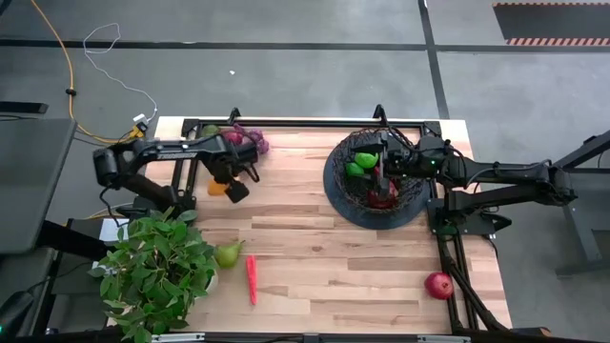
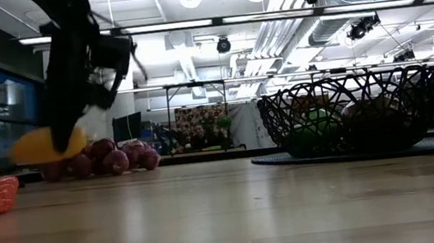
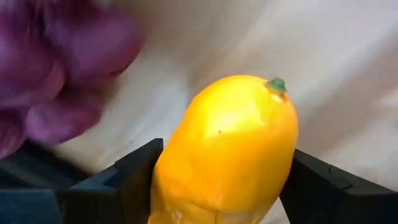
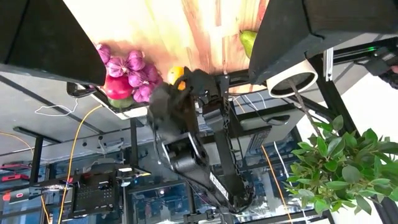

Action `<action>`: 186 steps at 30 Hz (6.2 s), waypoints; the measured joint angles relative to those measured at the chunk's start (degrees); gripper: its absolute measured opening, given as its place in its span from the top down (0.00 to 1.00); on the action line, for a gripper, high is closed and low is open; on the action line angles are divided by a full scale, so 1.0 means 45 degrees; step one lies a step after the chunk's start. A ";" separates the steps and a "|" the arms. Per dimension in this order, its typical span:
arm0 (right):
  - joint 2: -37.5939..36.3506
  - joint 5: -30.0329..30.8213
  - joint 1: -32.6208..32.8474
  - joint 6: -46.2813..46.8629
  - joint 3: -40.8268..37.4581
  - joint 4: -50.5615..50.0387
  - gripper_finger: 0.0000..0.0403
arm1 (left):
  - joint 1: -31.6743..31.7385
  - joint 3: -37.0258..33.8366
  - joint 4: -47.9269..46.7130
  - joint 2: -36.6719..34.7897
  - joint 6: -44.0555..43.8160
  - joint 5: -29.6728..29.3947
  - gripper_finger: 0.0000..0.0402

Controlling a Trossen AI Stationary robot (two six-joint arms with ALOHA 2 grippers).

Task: Build produce basket
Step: Put the yellow mango into the black wire basket

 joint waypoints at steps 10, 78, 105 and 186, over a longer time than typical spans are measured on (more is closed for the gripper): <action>0.0000 0.0000 -0.0002 0.0376 0.0000 0.0000 0.06 | -0.1196 0.0532 0.5976 -0.4212 -0.0954 0.0753 0.35; 0.7145 -0.0515 0.0894 0.1065 0.4192 0.1615 0.07 | -0.4030 0.0508 1.8484 -0.1513 -0.2030 0.2001 0.34; 0.7140 -0.0598 0.0884 0.1048 0.4192 0.1506 0.45 | -0.3925 0.0508 1.8489 -0.1513 -0.2154 0.1489 0.34; 0.3956 0.3212 -0.0461 -0.6815 0.2638 -1.2246 0.45 | -0.1587 -0.4000 1.9247 -0.6010 -0.4148 0.2283 0.03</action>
